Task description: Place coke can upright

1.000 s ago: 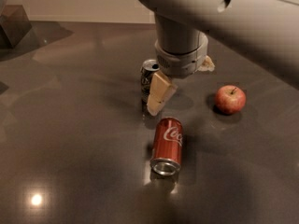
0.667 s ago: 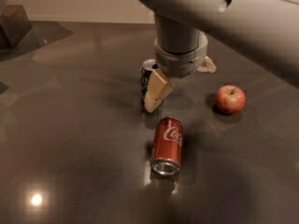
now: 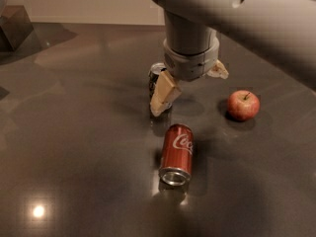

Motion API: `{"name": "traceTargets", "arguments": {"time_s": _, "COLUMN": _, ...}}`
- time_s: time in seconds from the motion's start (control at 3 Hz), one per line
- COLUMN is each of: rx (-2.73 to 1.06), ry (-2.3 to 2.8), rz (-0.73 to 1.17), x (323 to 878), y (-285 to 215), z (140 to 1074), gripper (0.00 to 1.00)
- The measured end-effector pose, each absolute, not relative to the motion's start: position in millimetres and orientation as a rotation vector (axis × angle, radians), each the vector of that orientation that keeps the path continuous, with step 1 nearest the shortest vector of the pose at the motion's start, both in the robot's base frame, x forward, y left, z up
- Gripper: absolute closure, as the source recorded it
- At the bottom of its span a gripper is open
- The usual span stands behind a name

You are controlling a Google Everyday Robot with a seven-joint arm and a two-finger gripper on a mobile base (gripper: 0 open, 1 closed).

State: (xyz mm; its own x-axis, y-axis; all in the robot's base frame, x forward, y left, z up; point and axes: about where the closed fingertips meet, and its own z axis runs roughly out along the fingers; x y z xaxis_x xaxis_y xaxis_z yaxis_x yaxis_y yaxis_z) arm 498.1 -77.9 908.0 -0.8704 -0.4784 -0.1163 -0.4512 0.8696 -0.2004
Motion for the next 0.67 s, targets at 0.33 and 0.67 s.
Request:
{"name": "traceTargets", "arguments": {"time_s": 0.33, "rx": -0.587, "ry": 2.936, "rz": -0.162, "x": 487.3, "y": -67.0, "z": 905.7, "gripper": 0.0}}
{"name": "traceTargets", "arguments": {"time_s": 0.67, "rx": -0.397, "ry": 3.009, "rz": -0.069, "x": 470.3, "y": -52.7, "z": 900.0, "gripper": 0.0}}
